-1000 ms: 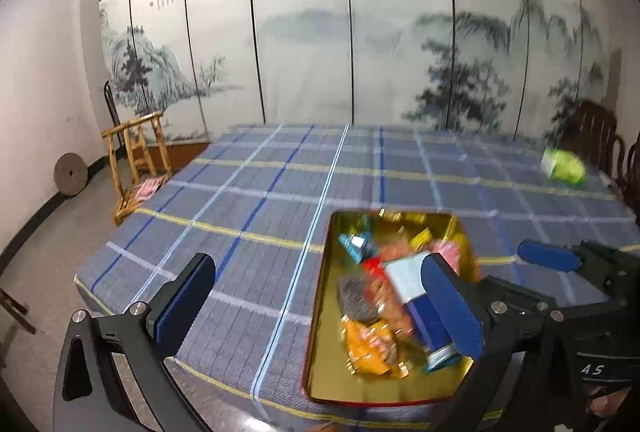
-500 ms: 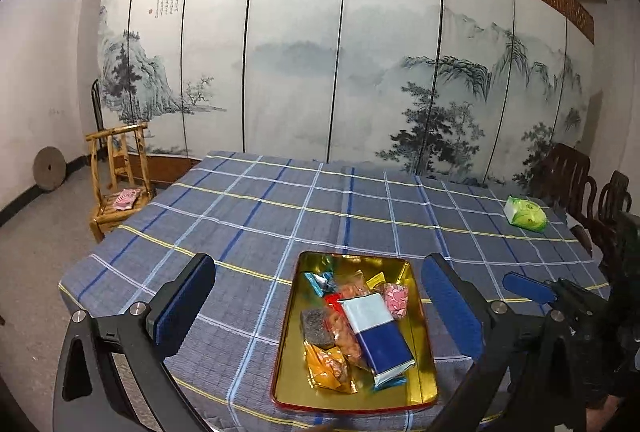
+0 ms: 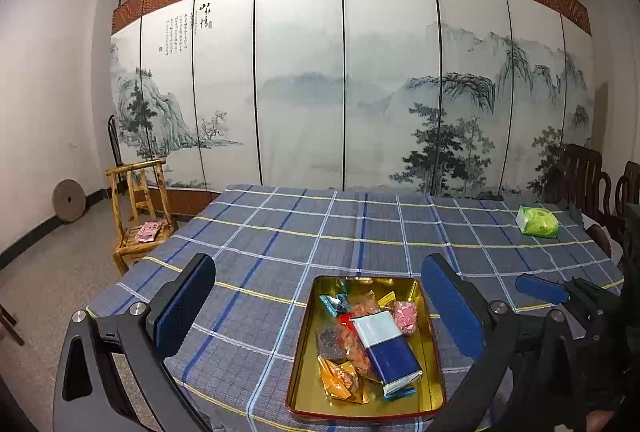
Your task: Organize snacks
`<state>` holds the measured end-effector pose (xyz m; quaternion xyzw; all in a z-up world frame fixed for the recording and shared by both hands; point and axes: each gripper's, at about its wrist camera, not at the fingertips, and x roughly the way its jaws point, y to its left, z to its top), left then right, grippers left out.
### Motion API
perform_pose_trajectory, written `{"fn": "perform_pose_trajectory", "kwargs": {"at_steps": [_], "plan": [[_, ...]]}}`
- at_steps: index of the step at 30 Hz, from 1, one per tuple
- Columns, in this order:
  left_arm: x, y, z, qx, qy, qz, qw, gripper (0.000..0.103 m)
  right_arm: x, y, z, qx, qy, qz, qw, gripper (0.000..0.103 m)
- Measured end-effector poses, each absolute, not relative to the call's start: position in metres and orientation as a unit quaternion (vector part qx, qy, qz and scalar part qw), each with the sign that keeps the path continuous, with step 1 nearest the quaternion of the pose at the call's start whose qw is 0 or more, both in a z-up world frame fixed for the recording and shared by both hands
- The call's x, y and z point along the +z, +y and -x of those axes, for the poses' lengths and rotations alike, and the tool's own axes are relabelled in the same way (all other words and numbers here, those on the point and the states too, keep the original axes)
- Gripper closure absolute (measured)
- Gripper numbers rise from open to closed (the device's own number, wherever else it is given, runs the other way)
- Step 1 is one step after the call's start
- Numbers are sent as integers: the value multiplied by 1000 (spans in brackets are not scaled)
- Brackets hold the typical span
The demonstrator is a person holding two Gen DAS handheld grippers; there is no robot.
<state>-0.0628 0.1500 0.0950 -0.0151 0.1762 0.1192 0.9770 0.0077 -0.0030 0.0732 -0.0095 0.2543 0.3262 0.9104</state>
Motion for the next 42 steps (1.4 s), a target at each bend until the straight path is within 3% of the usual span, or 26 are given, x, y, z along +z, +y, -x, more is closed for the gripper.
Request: {"fn": "perform_pose_trajectory", "kwargs": {"at_steps": [42], "plan": [[64,146,45,139,233,11,962,1,66,-8,-7,321,267,7,909,5]]}}
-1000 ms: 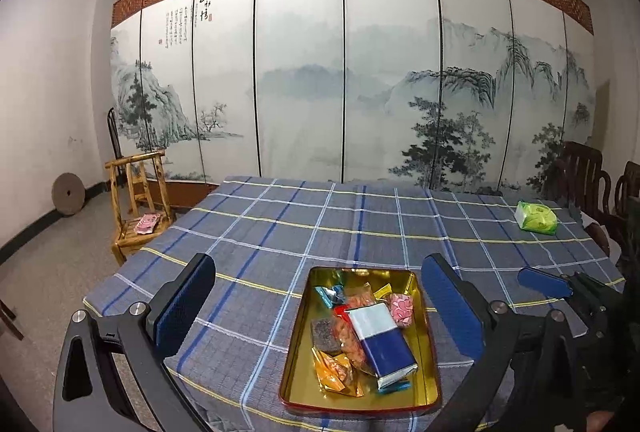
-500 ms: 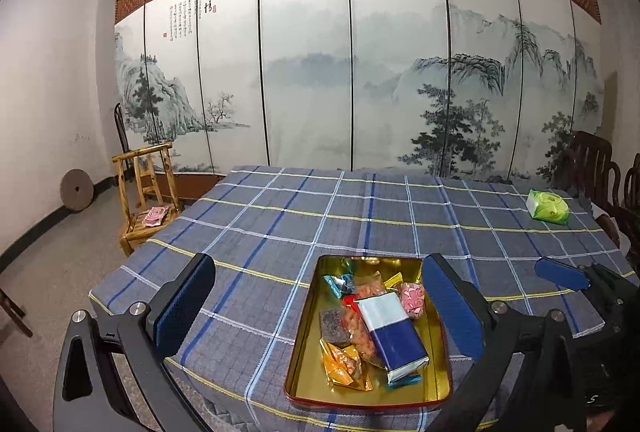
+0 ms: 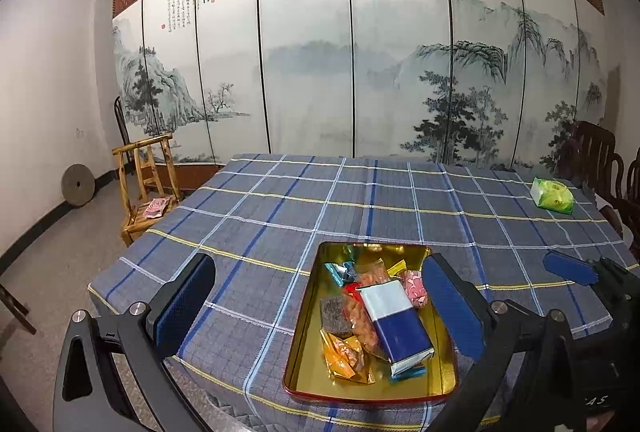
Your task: Organize snacks
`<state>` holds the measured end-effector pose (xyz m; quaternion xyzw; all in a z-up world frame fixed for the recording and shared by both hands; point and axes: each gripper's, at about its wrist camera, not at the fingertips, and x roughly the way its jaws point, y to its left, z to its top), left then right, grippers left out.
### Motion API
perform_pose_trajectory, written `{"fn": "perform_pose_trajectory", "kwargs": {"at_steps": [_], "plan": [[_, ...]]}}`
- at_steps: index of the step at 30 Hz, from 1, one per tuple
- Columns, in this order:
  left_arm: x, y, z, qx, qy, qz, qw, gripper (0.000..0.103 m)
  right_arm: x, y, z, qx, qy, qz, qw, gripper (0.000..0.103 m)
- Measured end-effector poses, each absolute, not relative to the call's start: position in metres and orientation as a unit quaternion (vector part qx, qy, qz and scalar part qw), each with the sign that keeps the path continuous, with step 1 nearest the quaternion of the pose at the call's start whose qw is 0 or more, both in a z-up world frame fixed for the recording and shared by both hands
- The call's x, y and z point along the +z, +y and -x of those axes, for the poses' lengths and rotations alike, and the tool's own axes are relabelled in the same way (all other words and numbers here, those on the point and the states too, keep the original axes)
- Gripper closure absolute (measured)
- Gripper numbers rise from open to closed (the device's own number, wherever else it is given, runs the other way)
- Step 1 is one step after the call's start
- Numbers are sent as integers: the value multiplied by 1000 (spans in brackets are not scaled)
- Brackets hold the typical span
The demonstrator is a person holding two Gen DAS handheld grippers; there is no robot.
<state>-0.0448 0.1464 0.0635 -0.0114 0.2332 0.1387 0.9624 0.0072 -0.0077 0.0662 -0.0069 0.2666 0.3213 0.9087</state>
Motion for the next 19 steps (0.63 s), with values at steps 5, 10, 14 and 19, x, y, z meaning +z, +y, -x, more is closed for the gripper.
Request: {"fn": "perform_pose_trajectory", "kwargs": {"at_steps": [5,10,14,19], "plan": [[60,144,41,138,238,9,961,1,62,-10,-10,319,272,4,908,5],[55,142,34,137,247,5,959,1,56,-13,-14,315,280,0,907,5],[49,135,25,152,250,-15,956,1,47,-27,-25,304,293,-7,907,5],[46,125,20,151,254,-30,955,1,17,-76,-65,235,328,6,915,5]]}}
